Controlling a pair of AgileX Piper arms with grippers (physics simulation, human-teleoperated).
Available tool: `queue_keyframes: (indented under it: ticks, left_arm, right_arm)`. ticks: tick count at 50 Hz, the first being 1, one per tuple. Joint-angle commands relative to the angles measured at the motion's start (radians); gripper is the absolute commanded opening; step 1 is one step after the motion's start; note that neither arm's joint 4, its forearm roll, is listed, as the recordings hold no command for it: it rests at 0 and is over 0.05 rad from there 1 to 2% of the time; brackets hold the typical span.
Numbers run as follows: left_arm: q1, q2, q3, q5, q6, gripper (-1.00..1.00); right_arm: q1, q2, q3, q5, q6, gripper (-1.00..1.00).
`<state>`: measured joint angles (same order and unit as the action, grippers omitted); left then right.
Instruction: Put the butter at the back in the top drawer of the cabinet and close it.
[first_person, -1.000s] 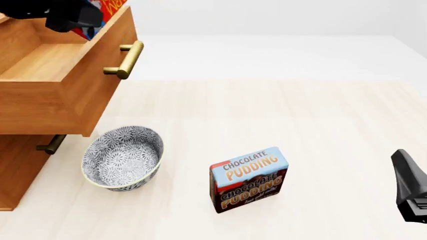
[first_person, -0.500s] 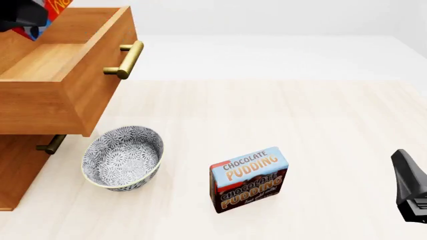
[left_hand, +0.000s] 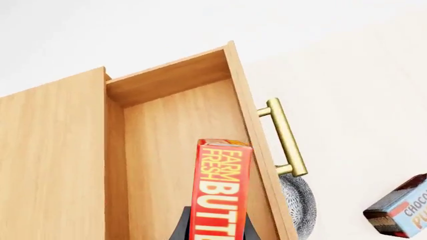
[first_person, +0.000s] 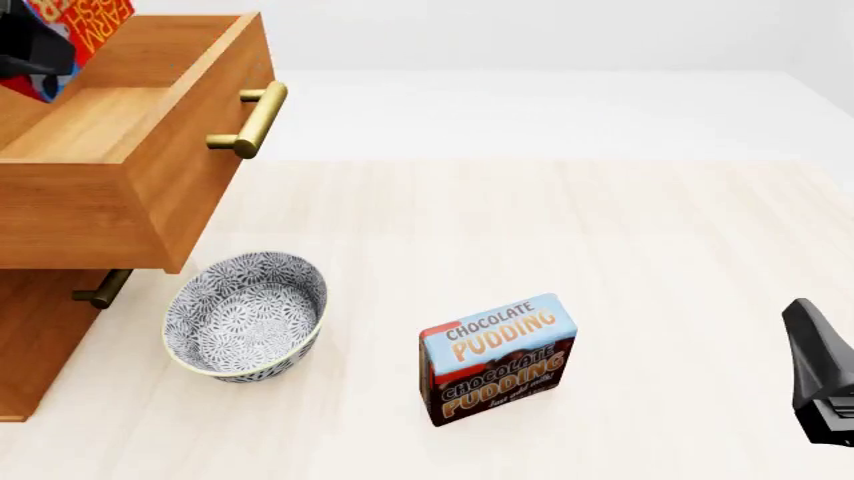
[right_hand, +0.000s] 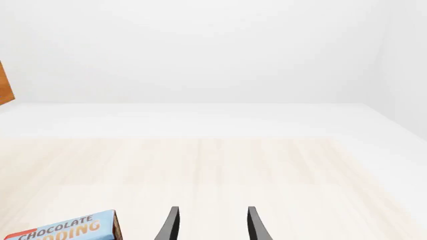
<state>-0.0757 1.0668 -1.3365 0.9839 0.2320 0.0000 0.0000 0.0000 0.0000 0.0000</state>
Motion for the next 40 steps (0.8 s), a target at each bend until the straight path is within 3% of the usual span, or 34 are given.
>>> queue_keyframes:
  ticks: [1,17,40]
  left_arm:
    - [0.031,0.048,-0.005,-0.027,-0.012,-1.00]
    - [0.074,0.131,0.004,-0.074,-0.051,-1.00]
    - [0.144,0.166,0.031,-0.107,-0.047,-1.00]
  right_arm:
    - [0.000,0.000,0.000,0.000,0.000,1.00]
    - [0.000,0.000,0.000,0.000,0.000,1.00]
    - [0.000,0.000,0.000,0.000,0.000,1.00]
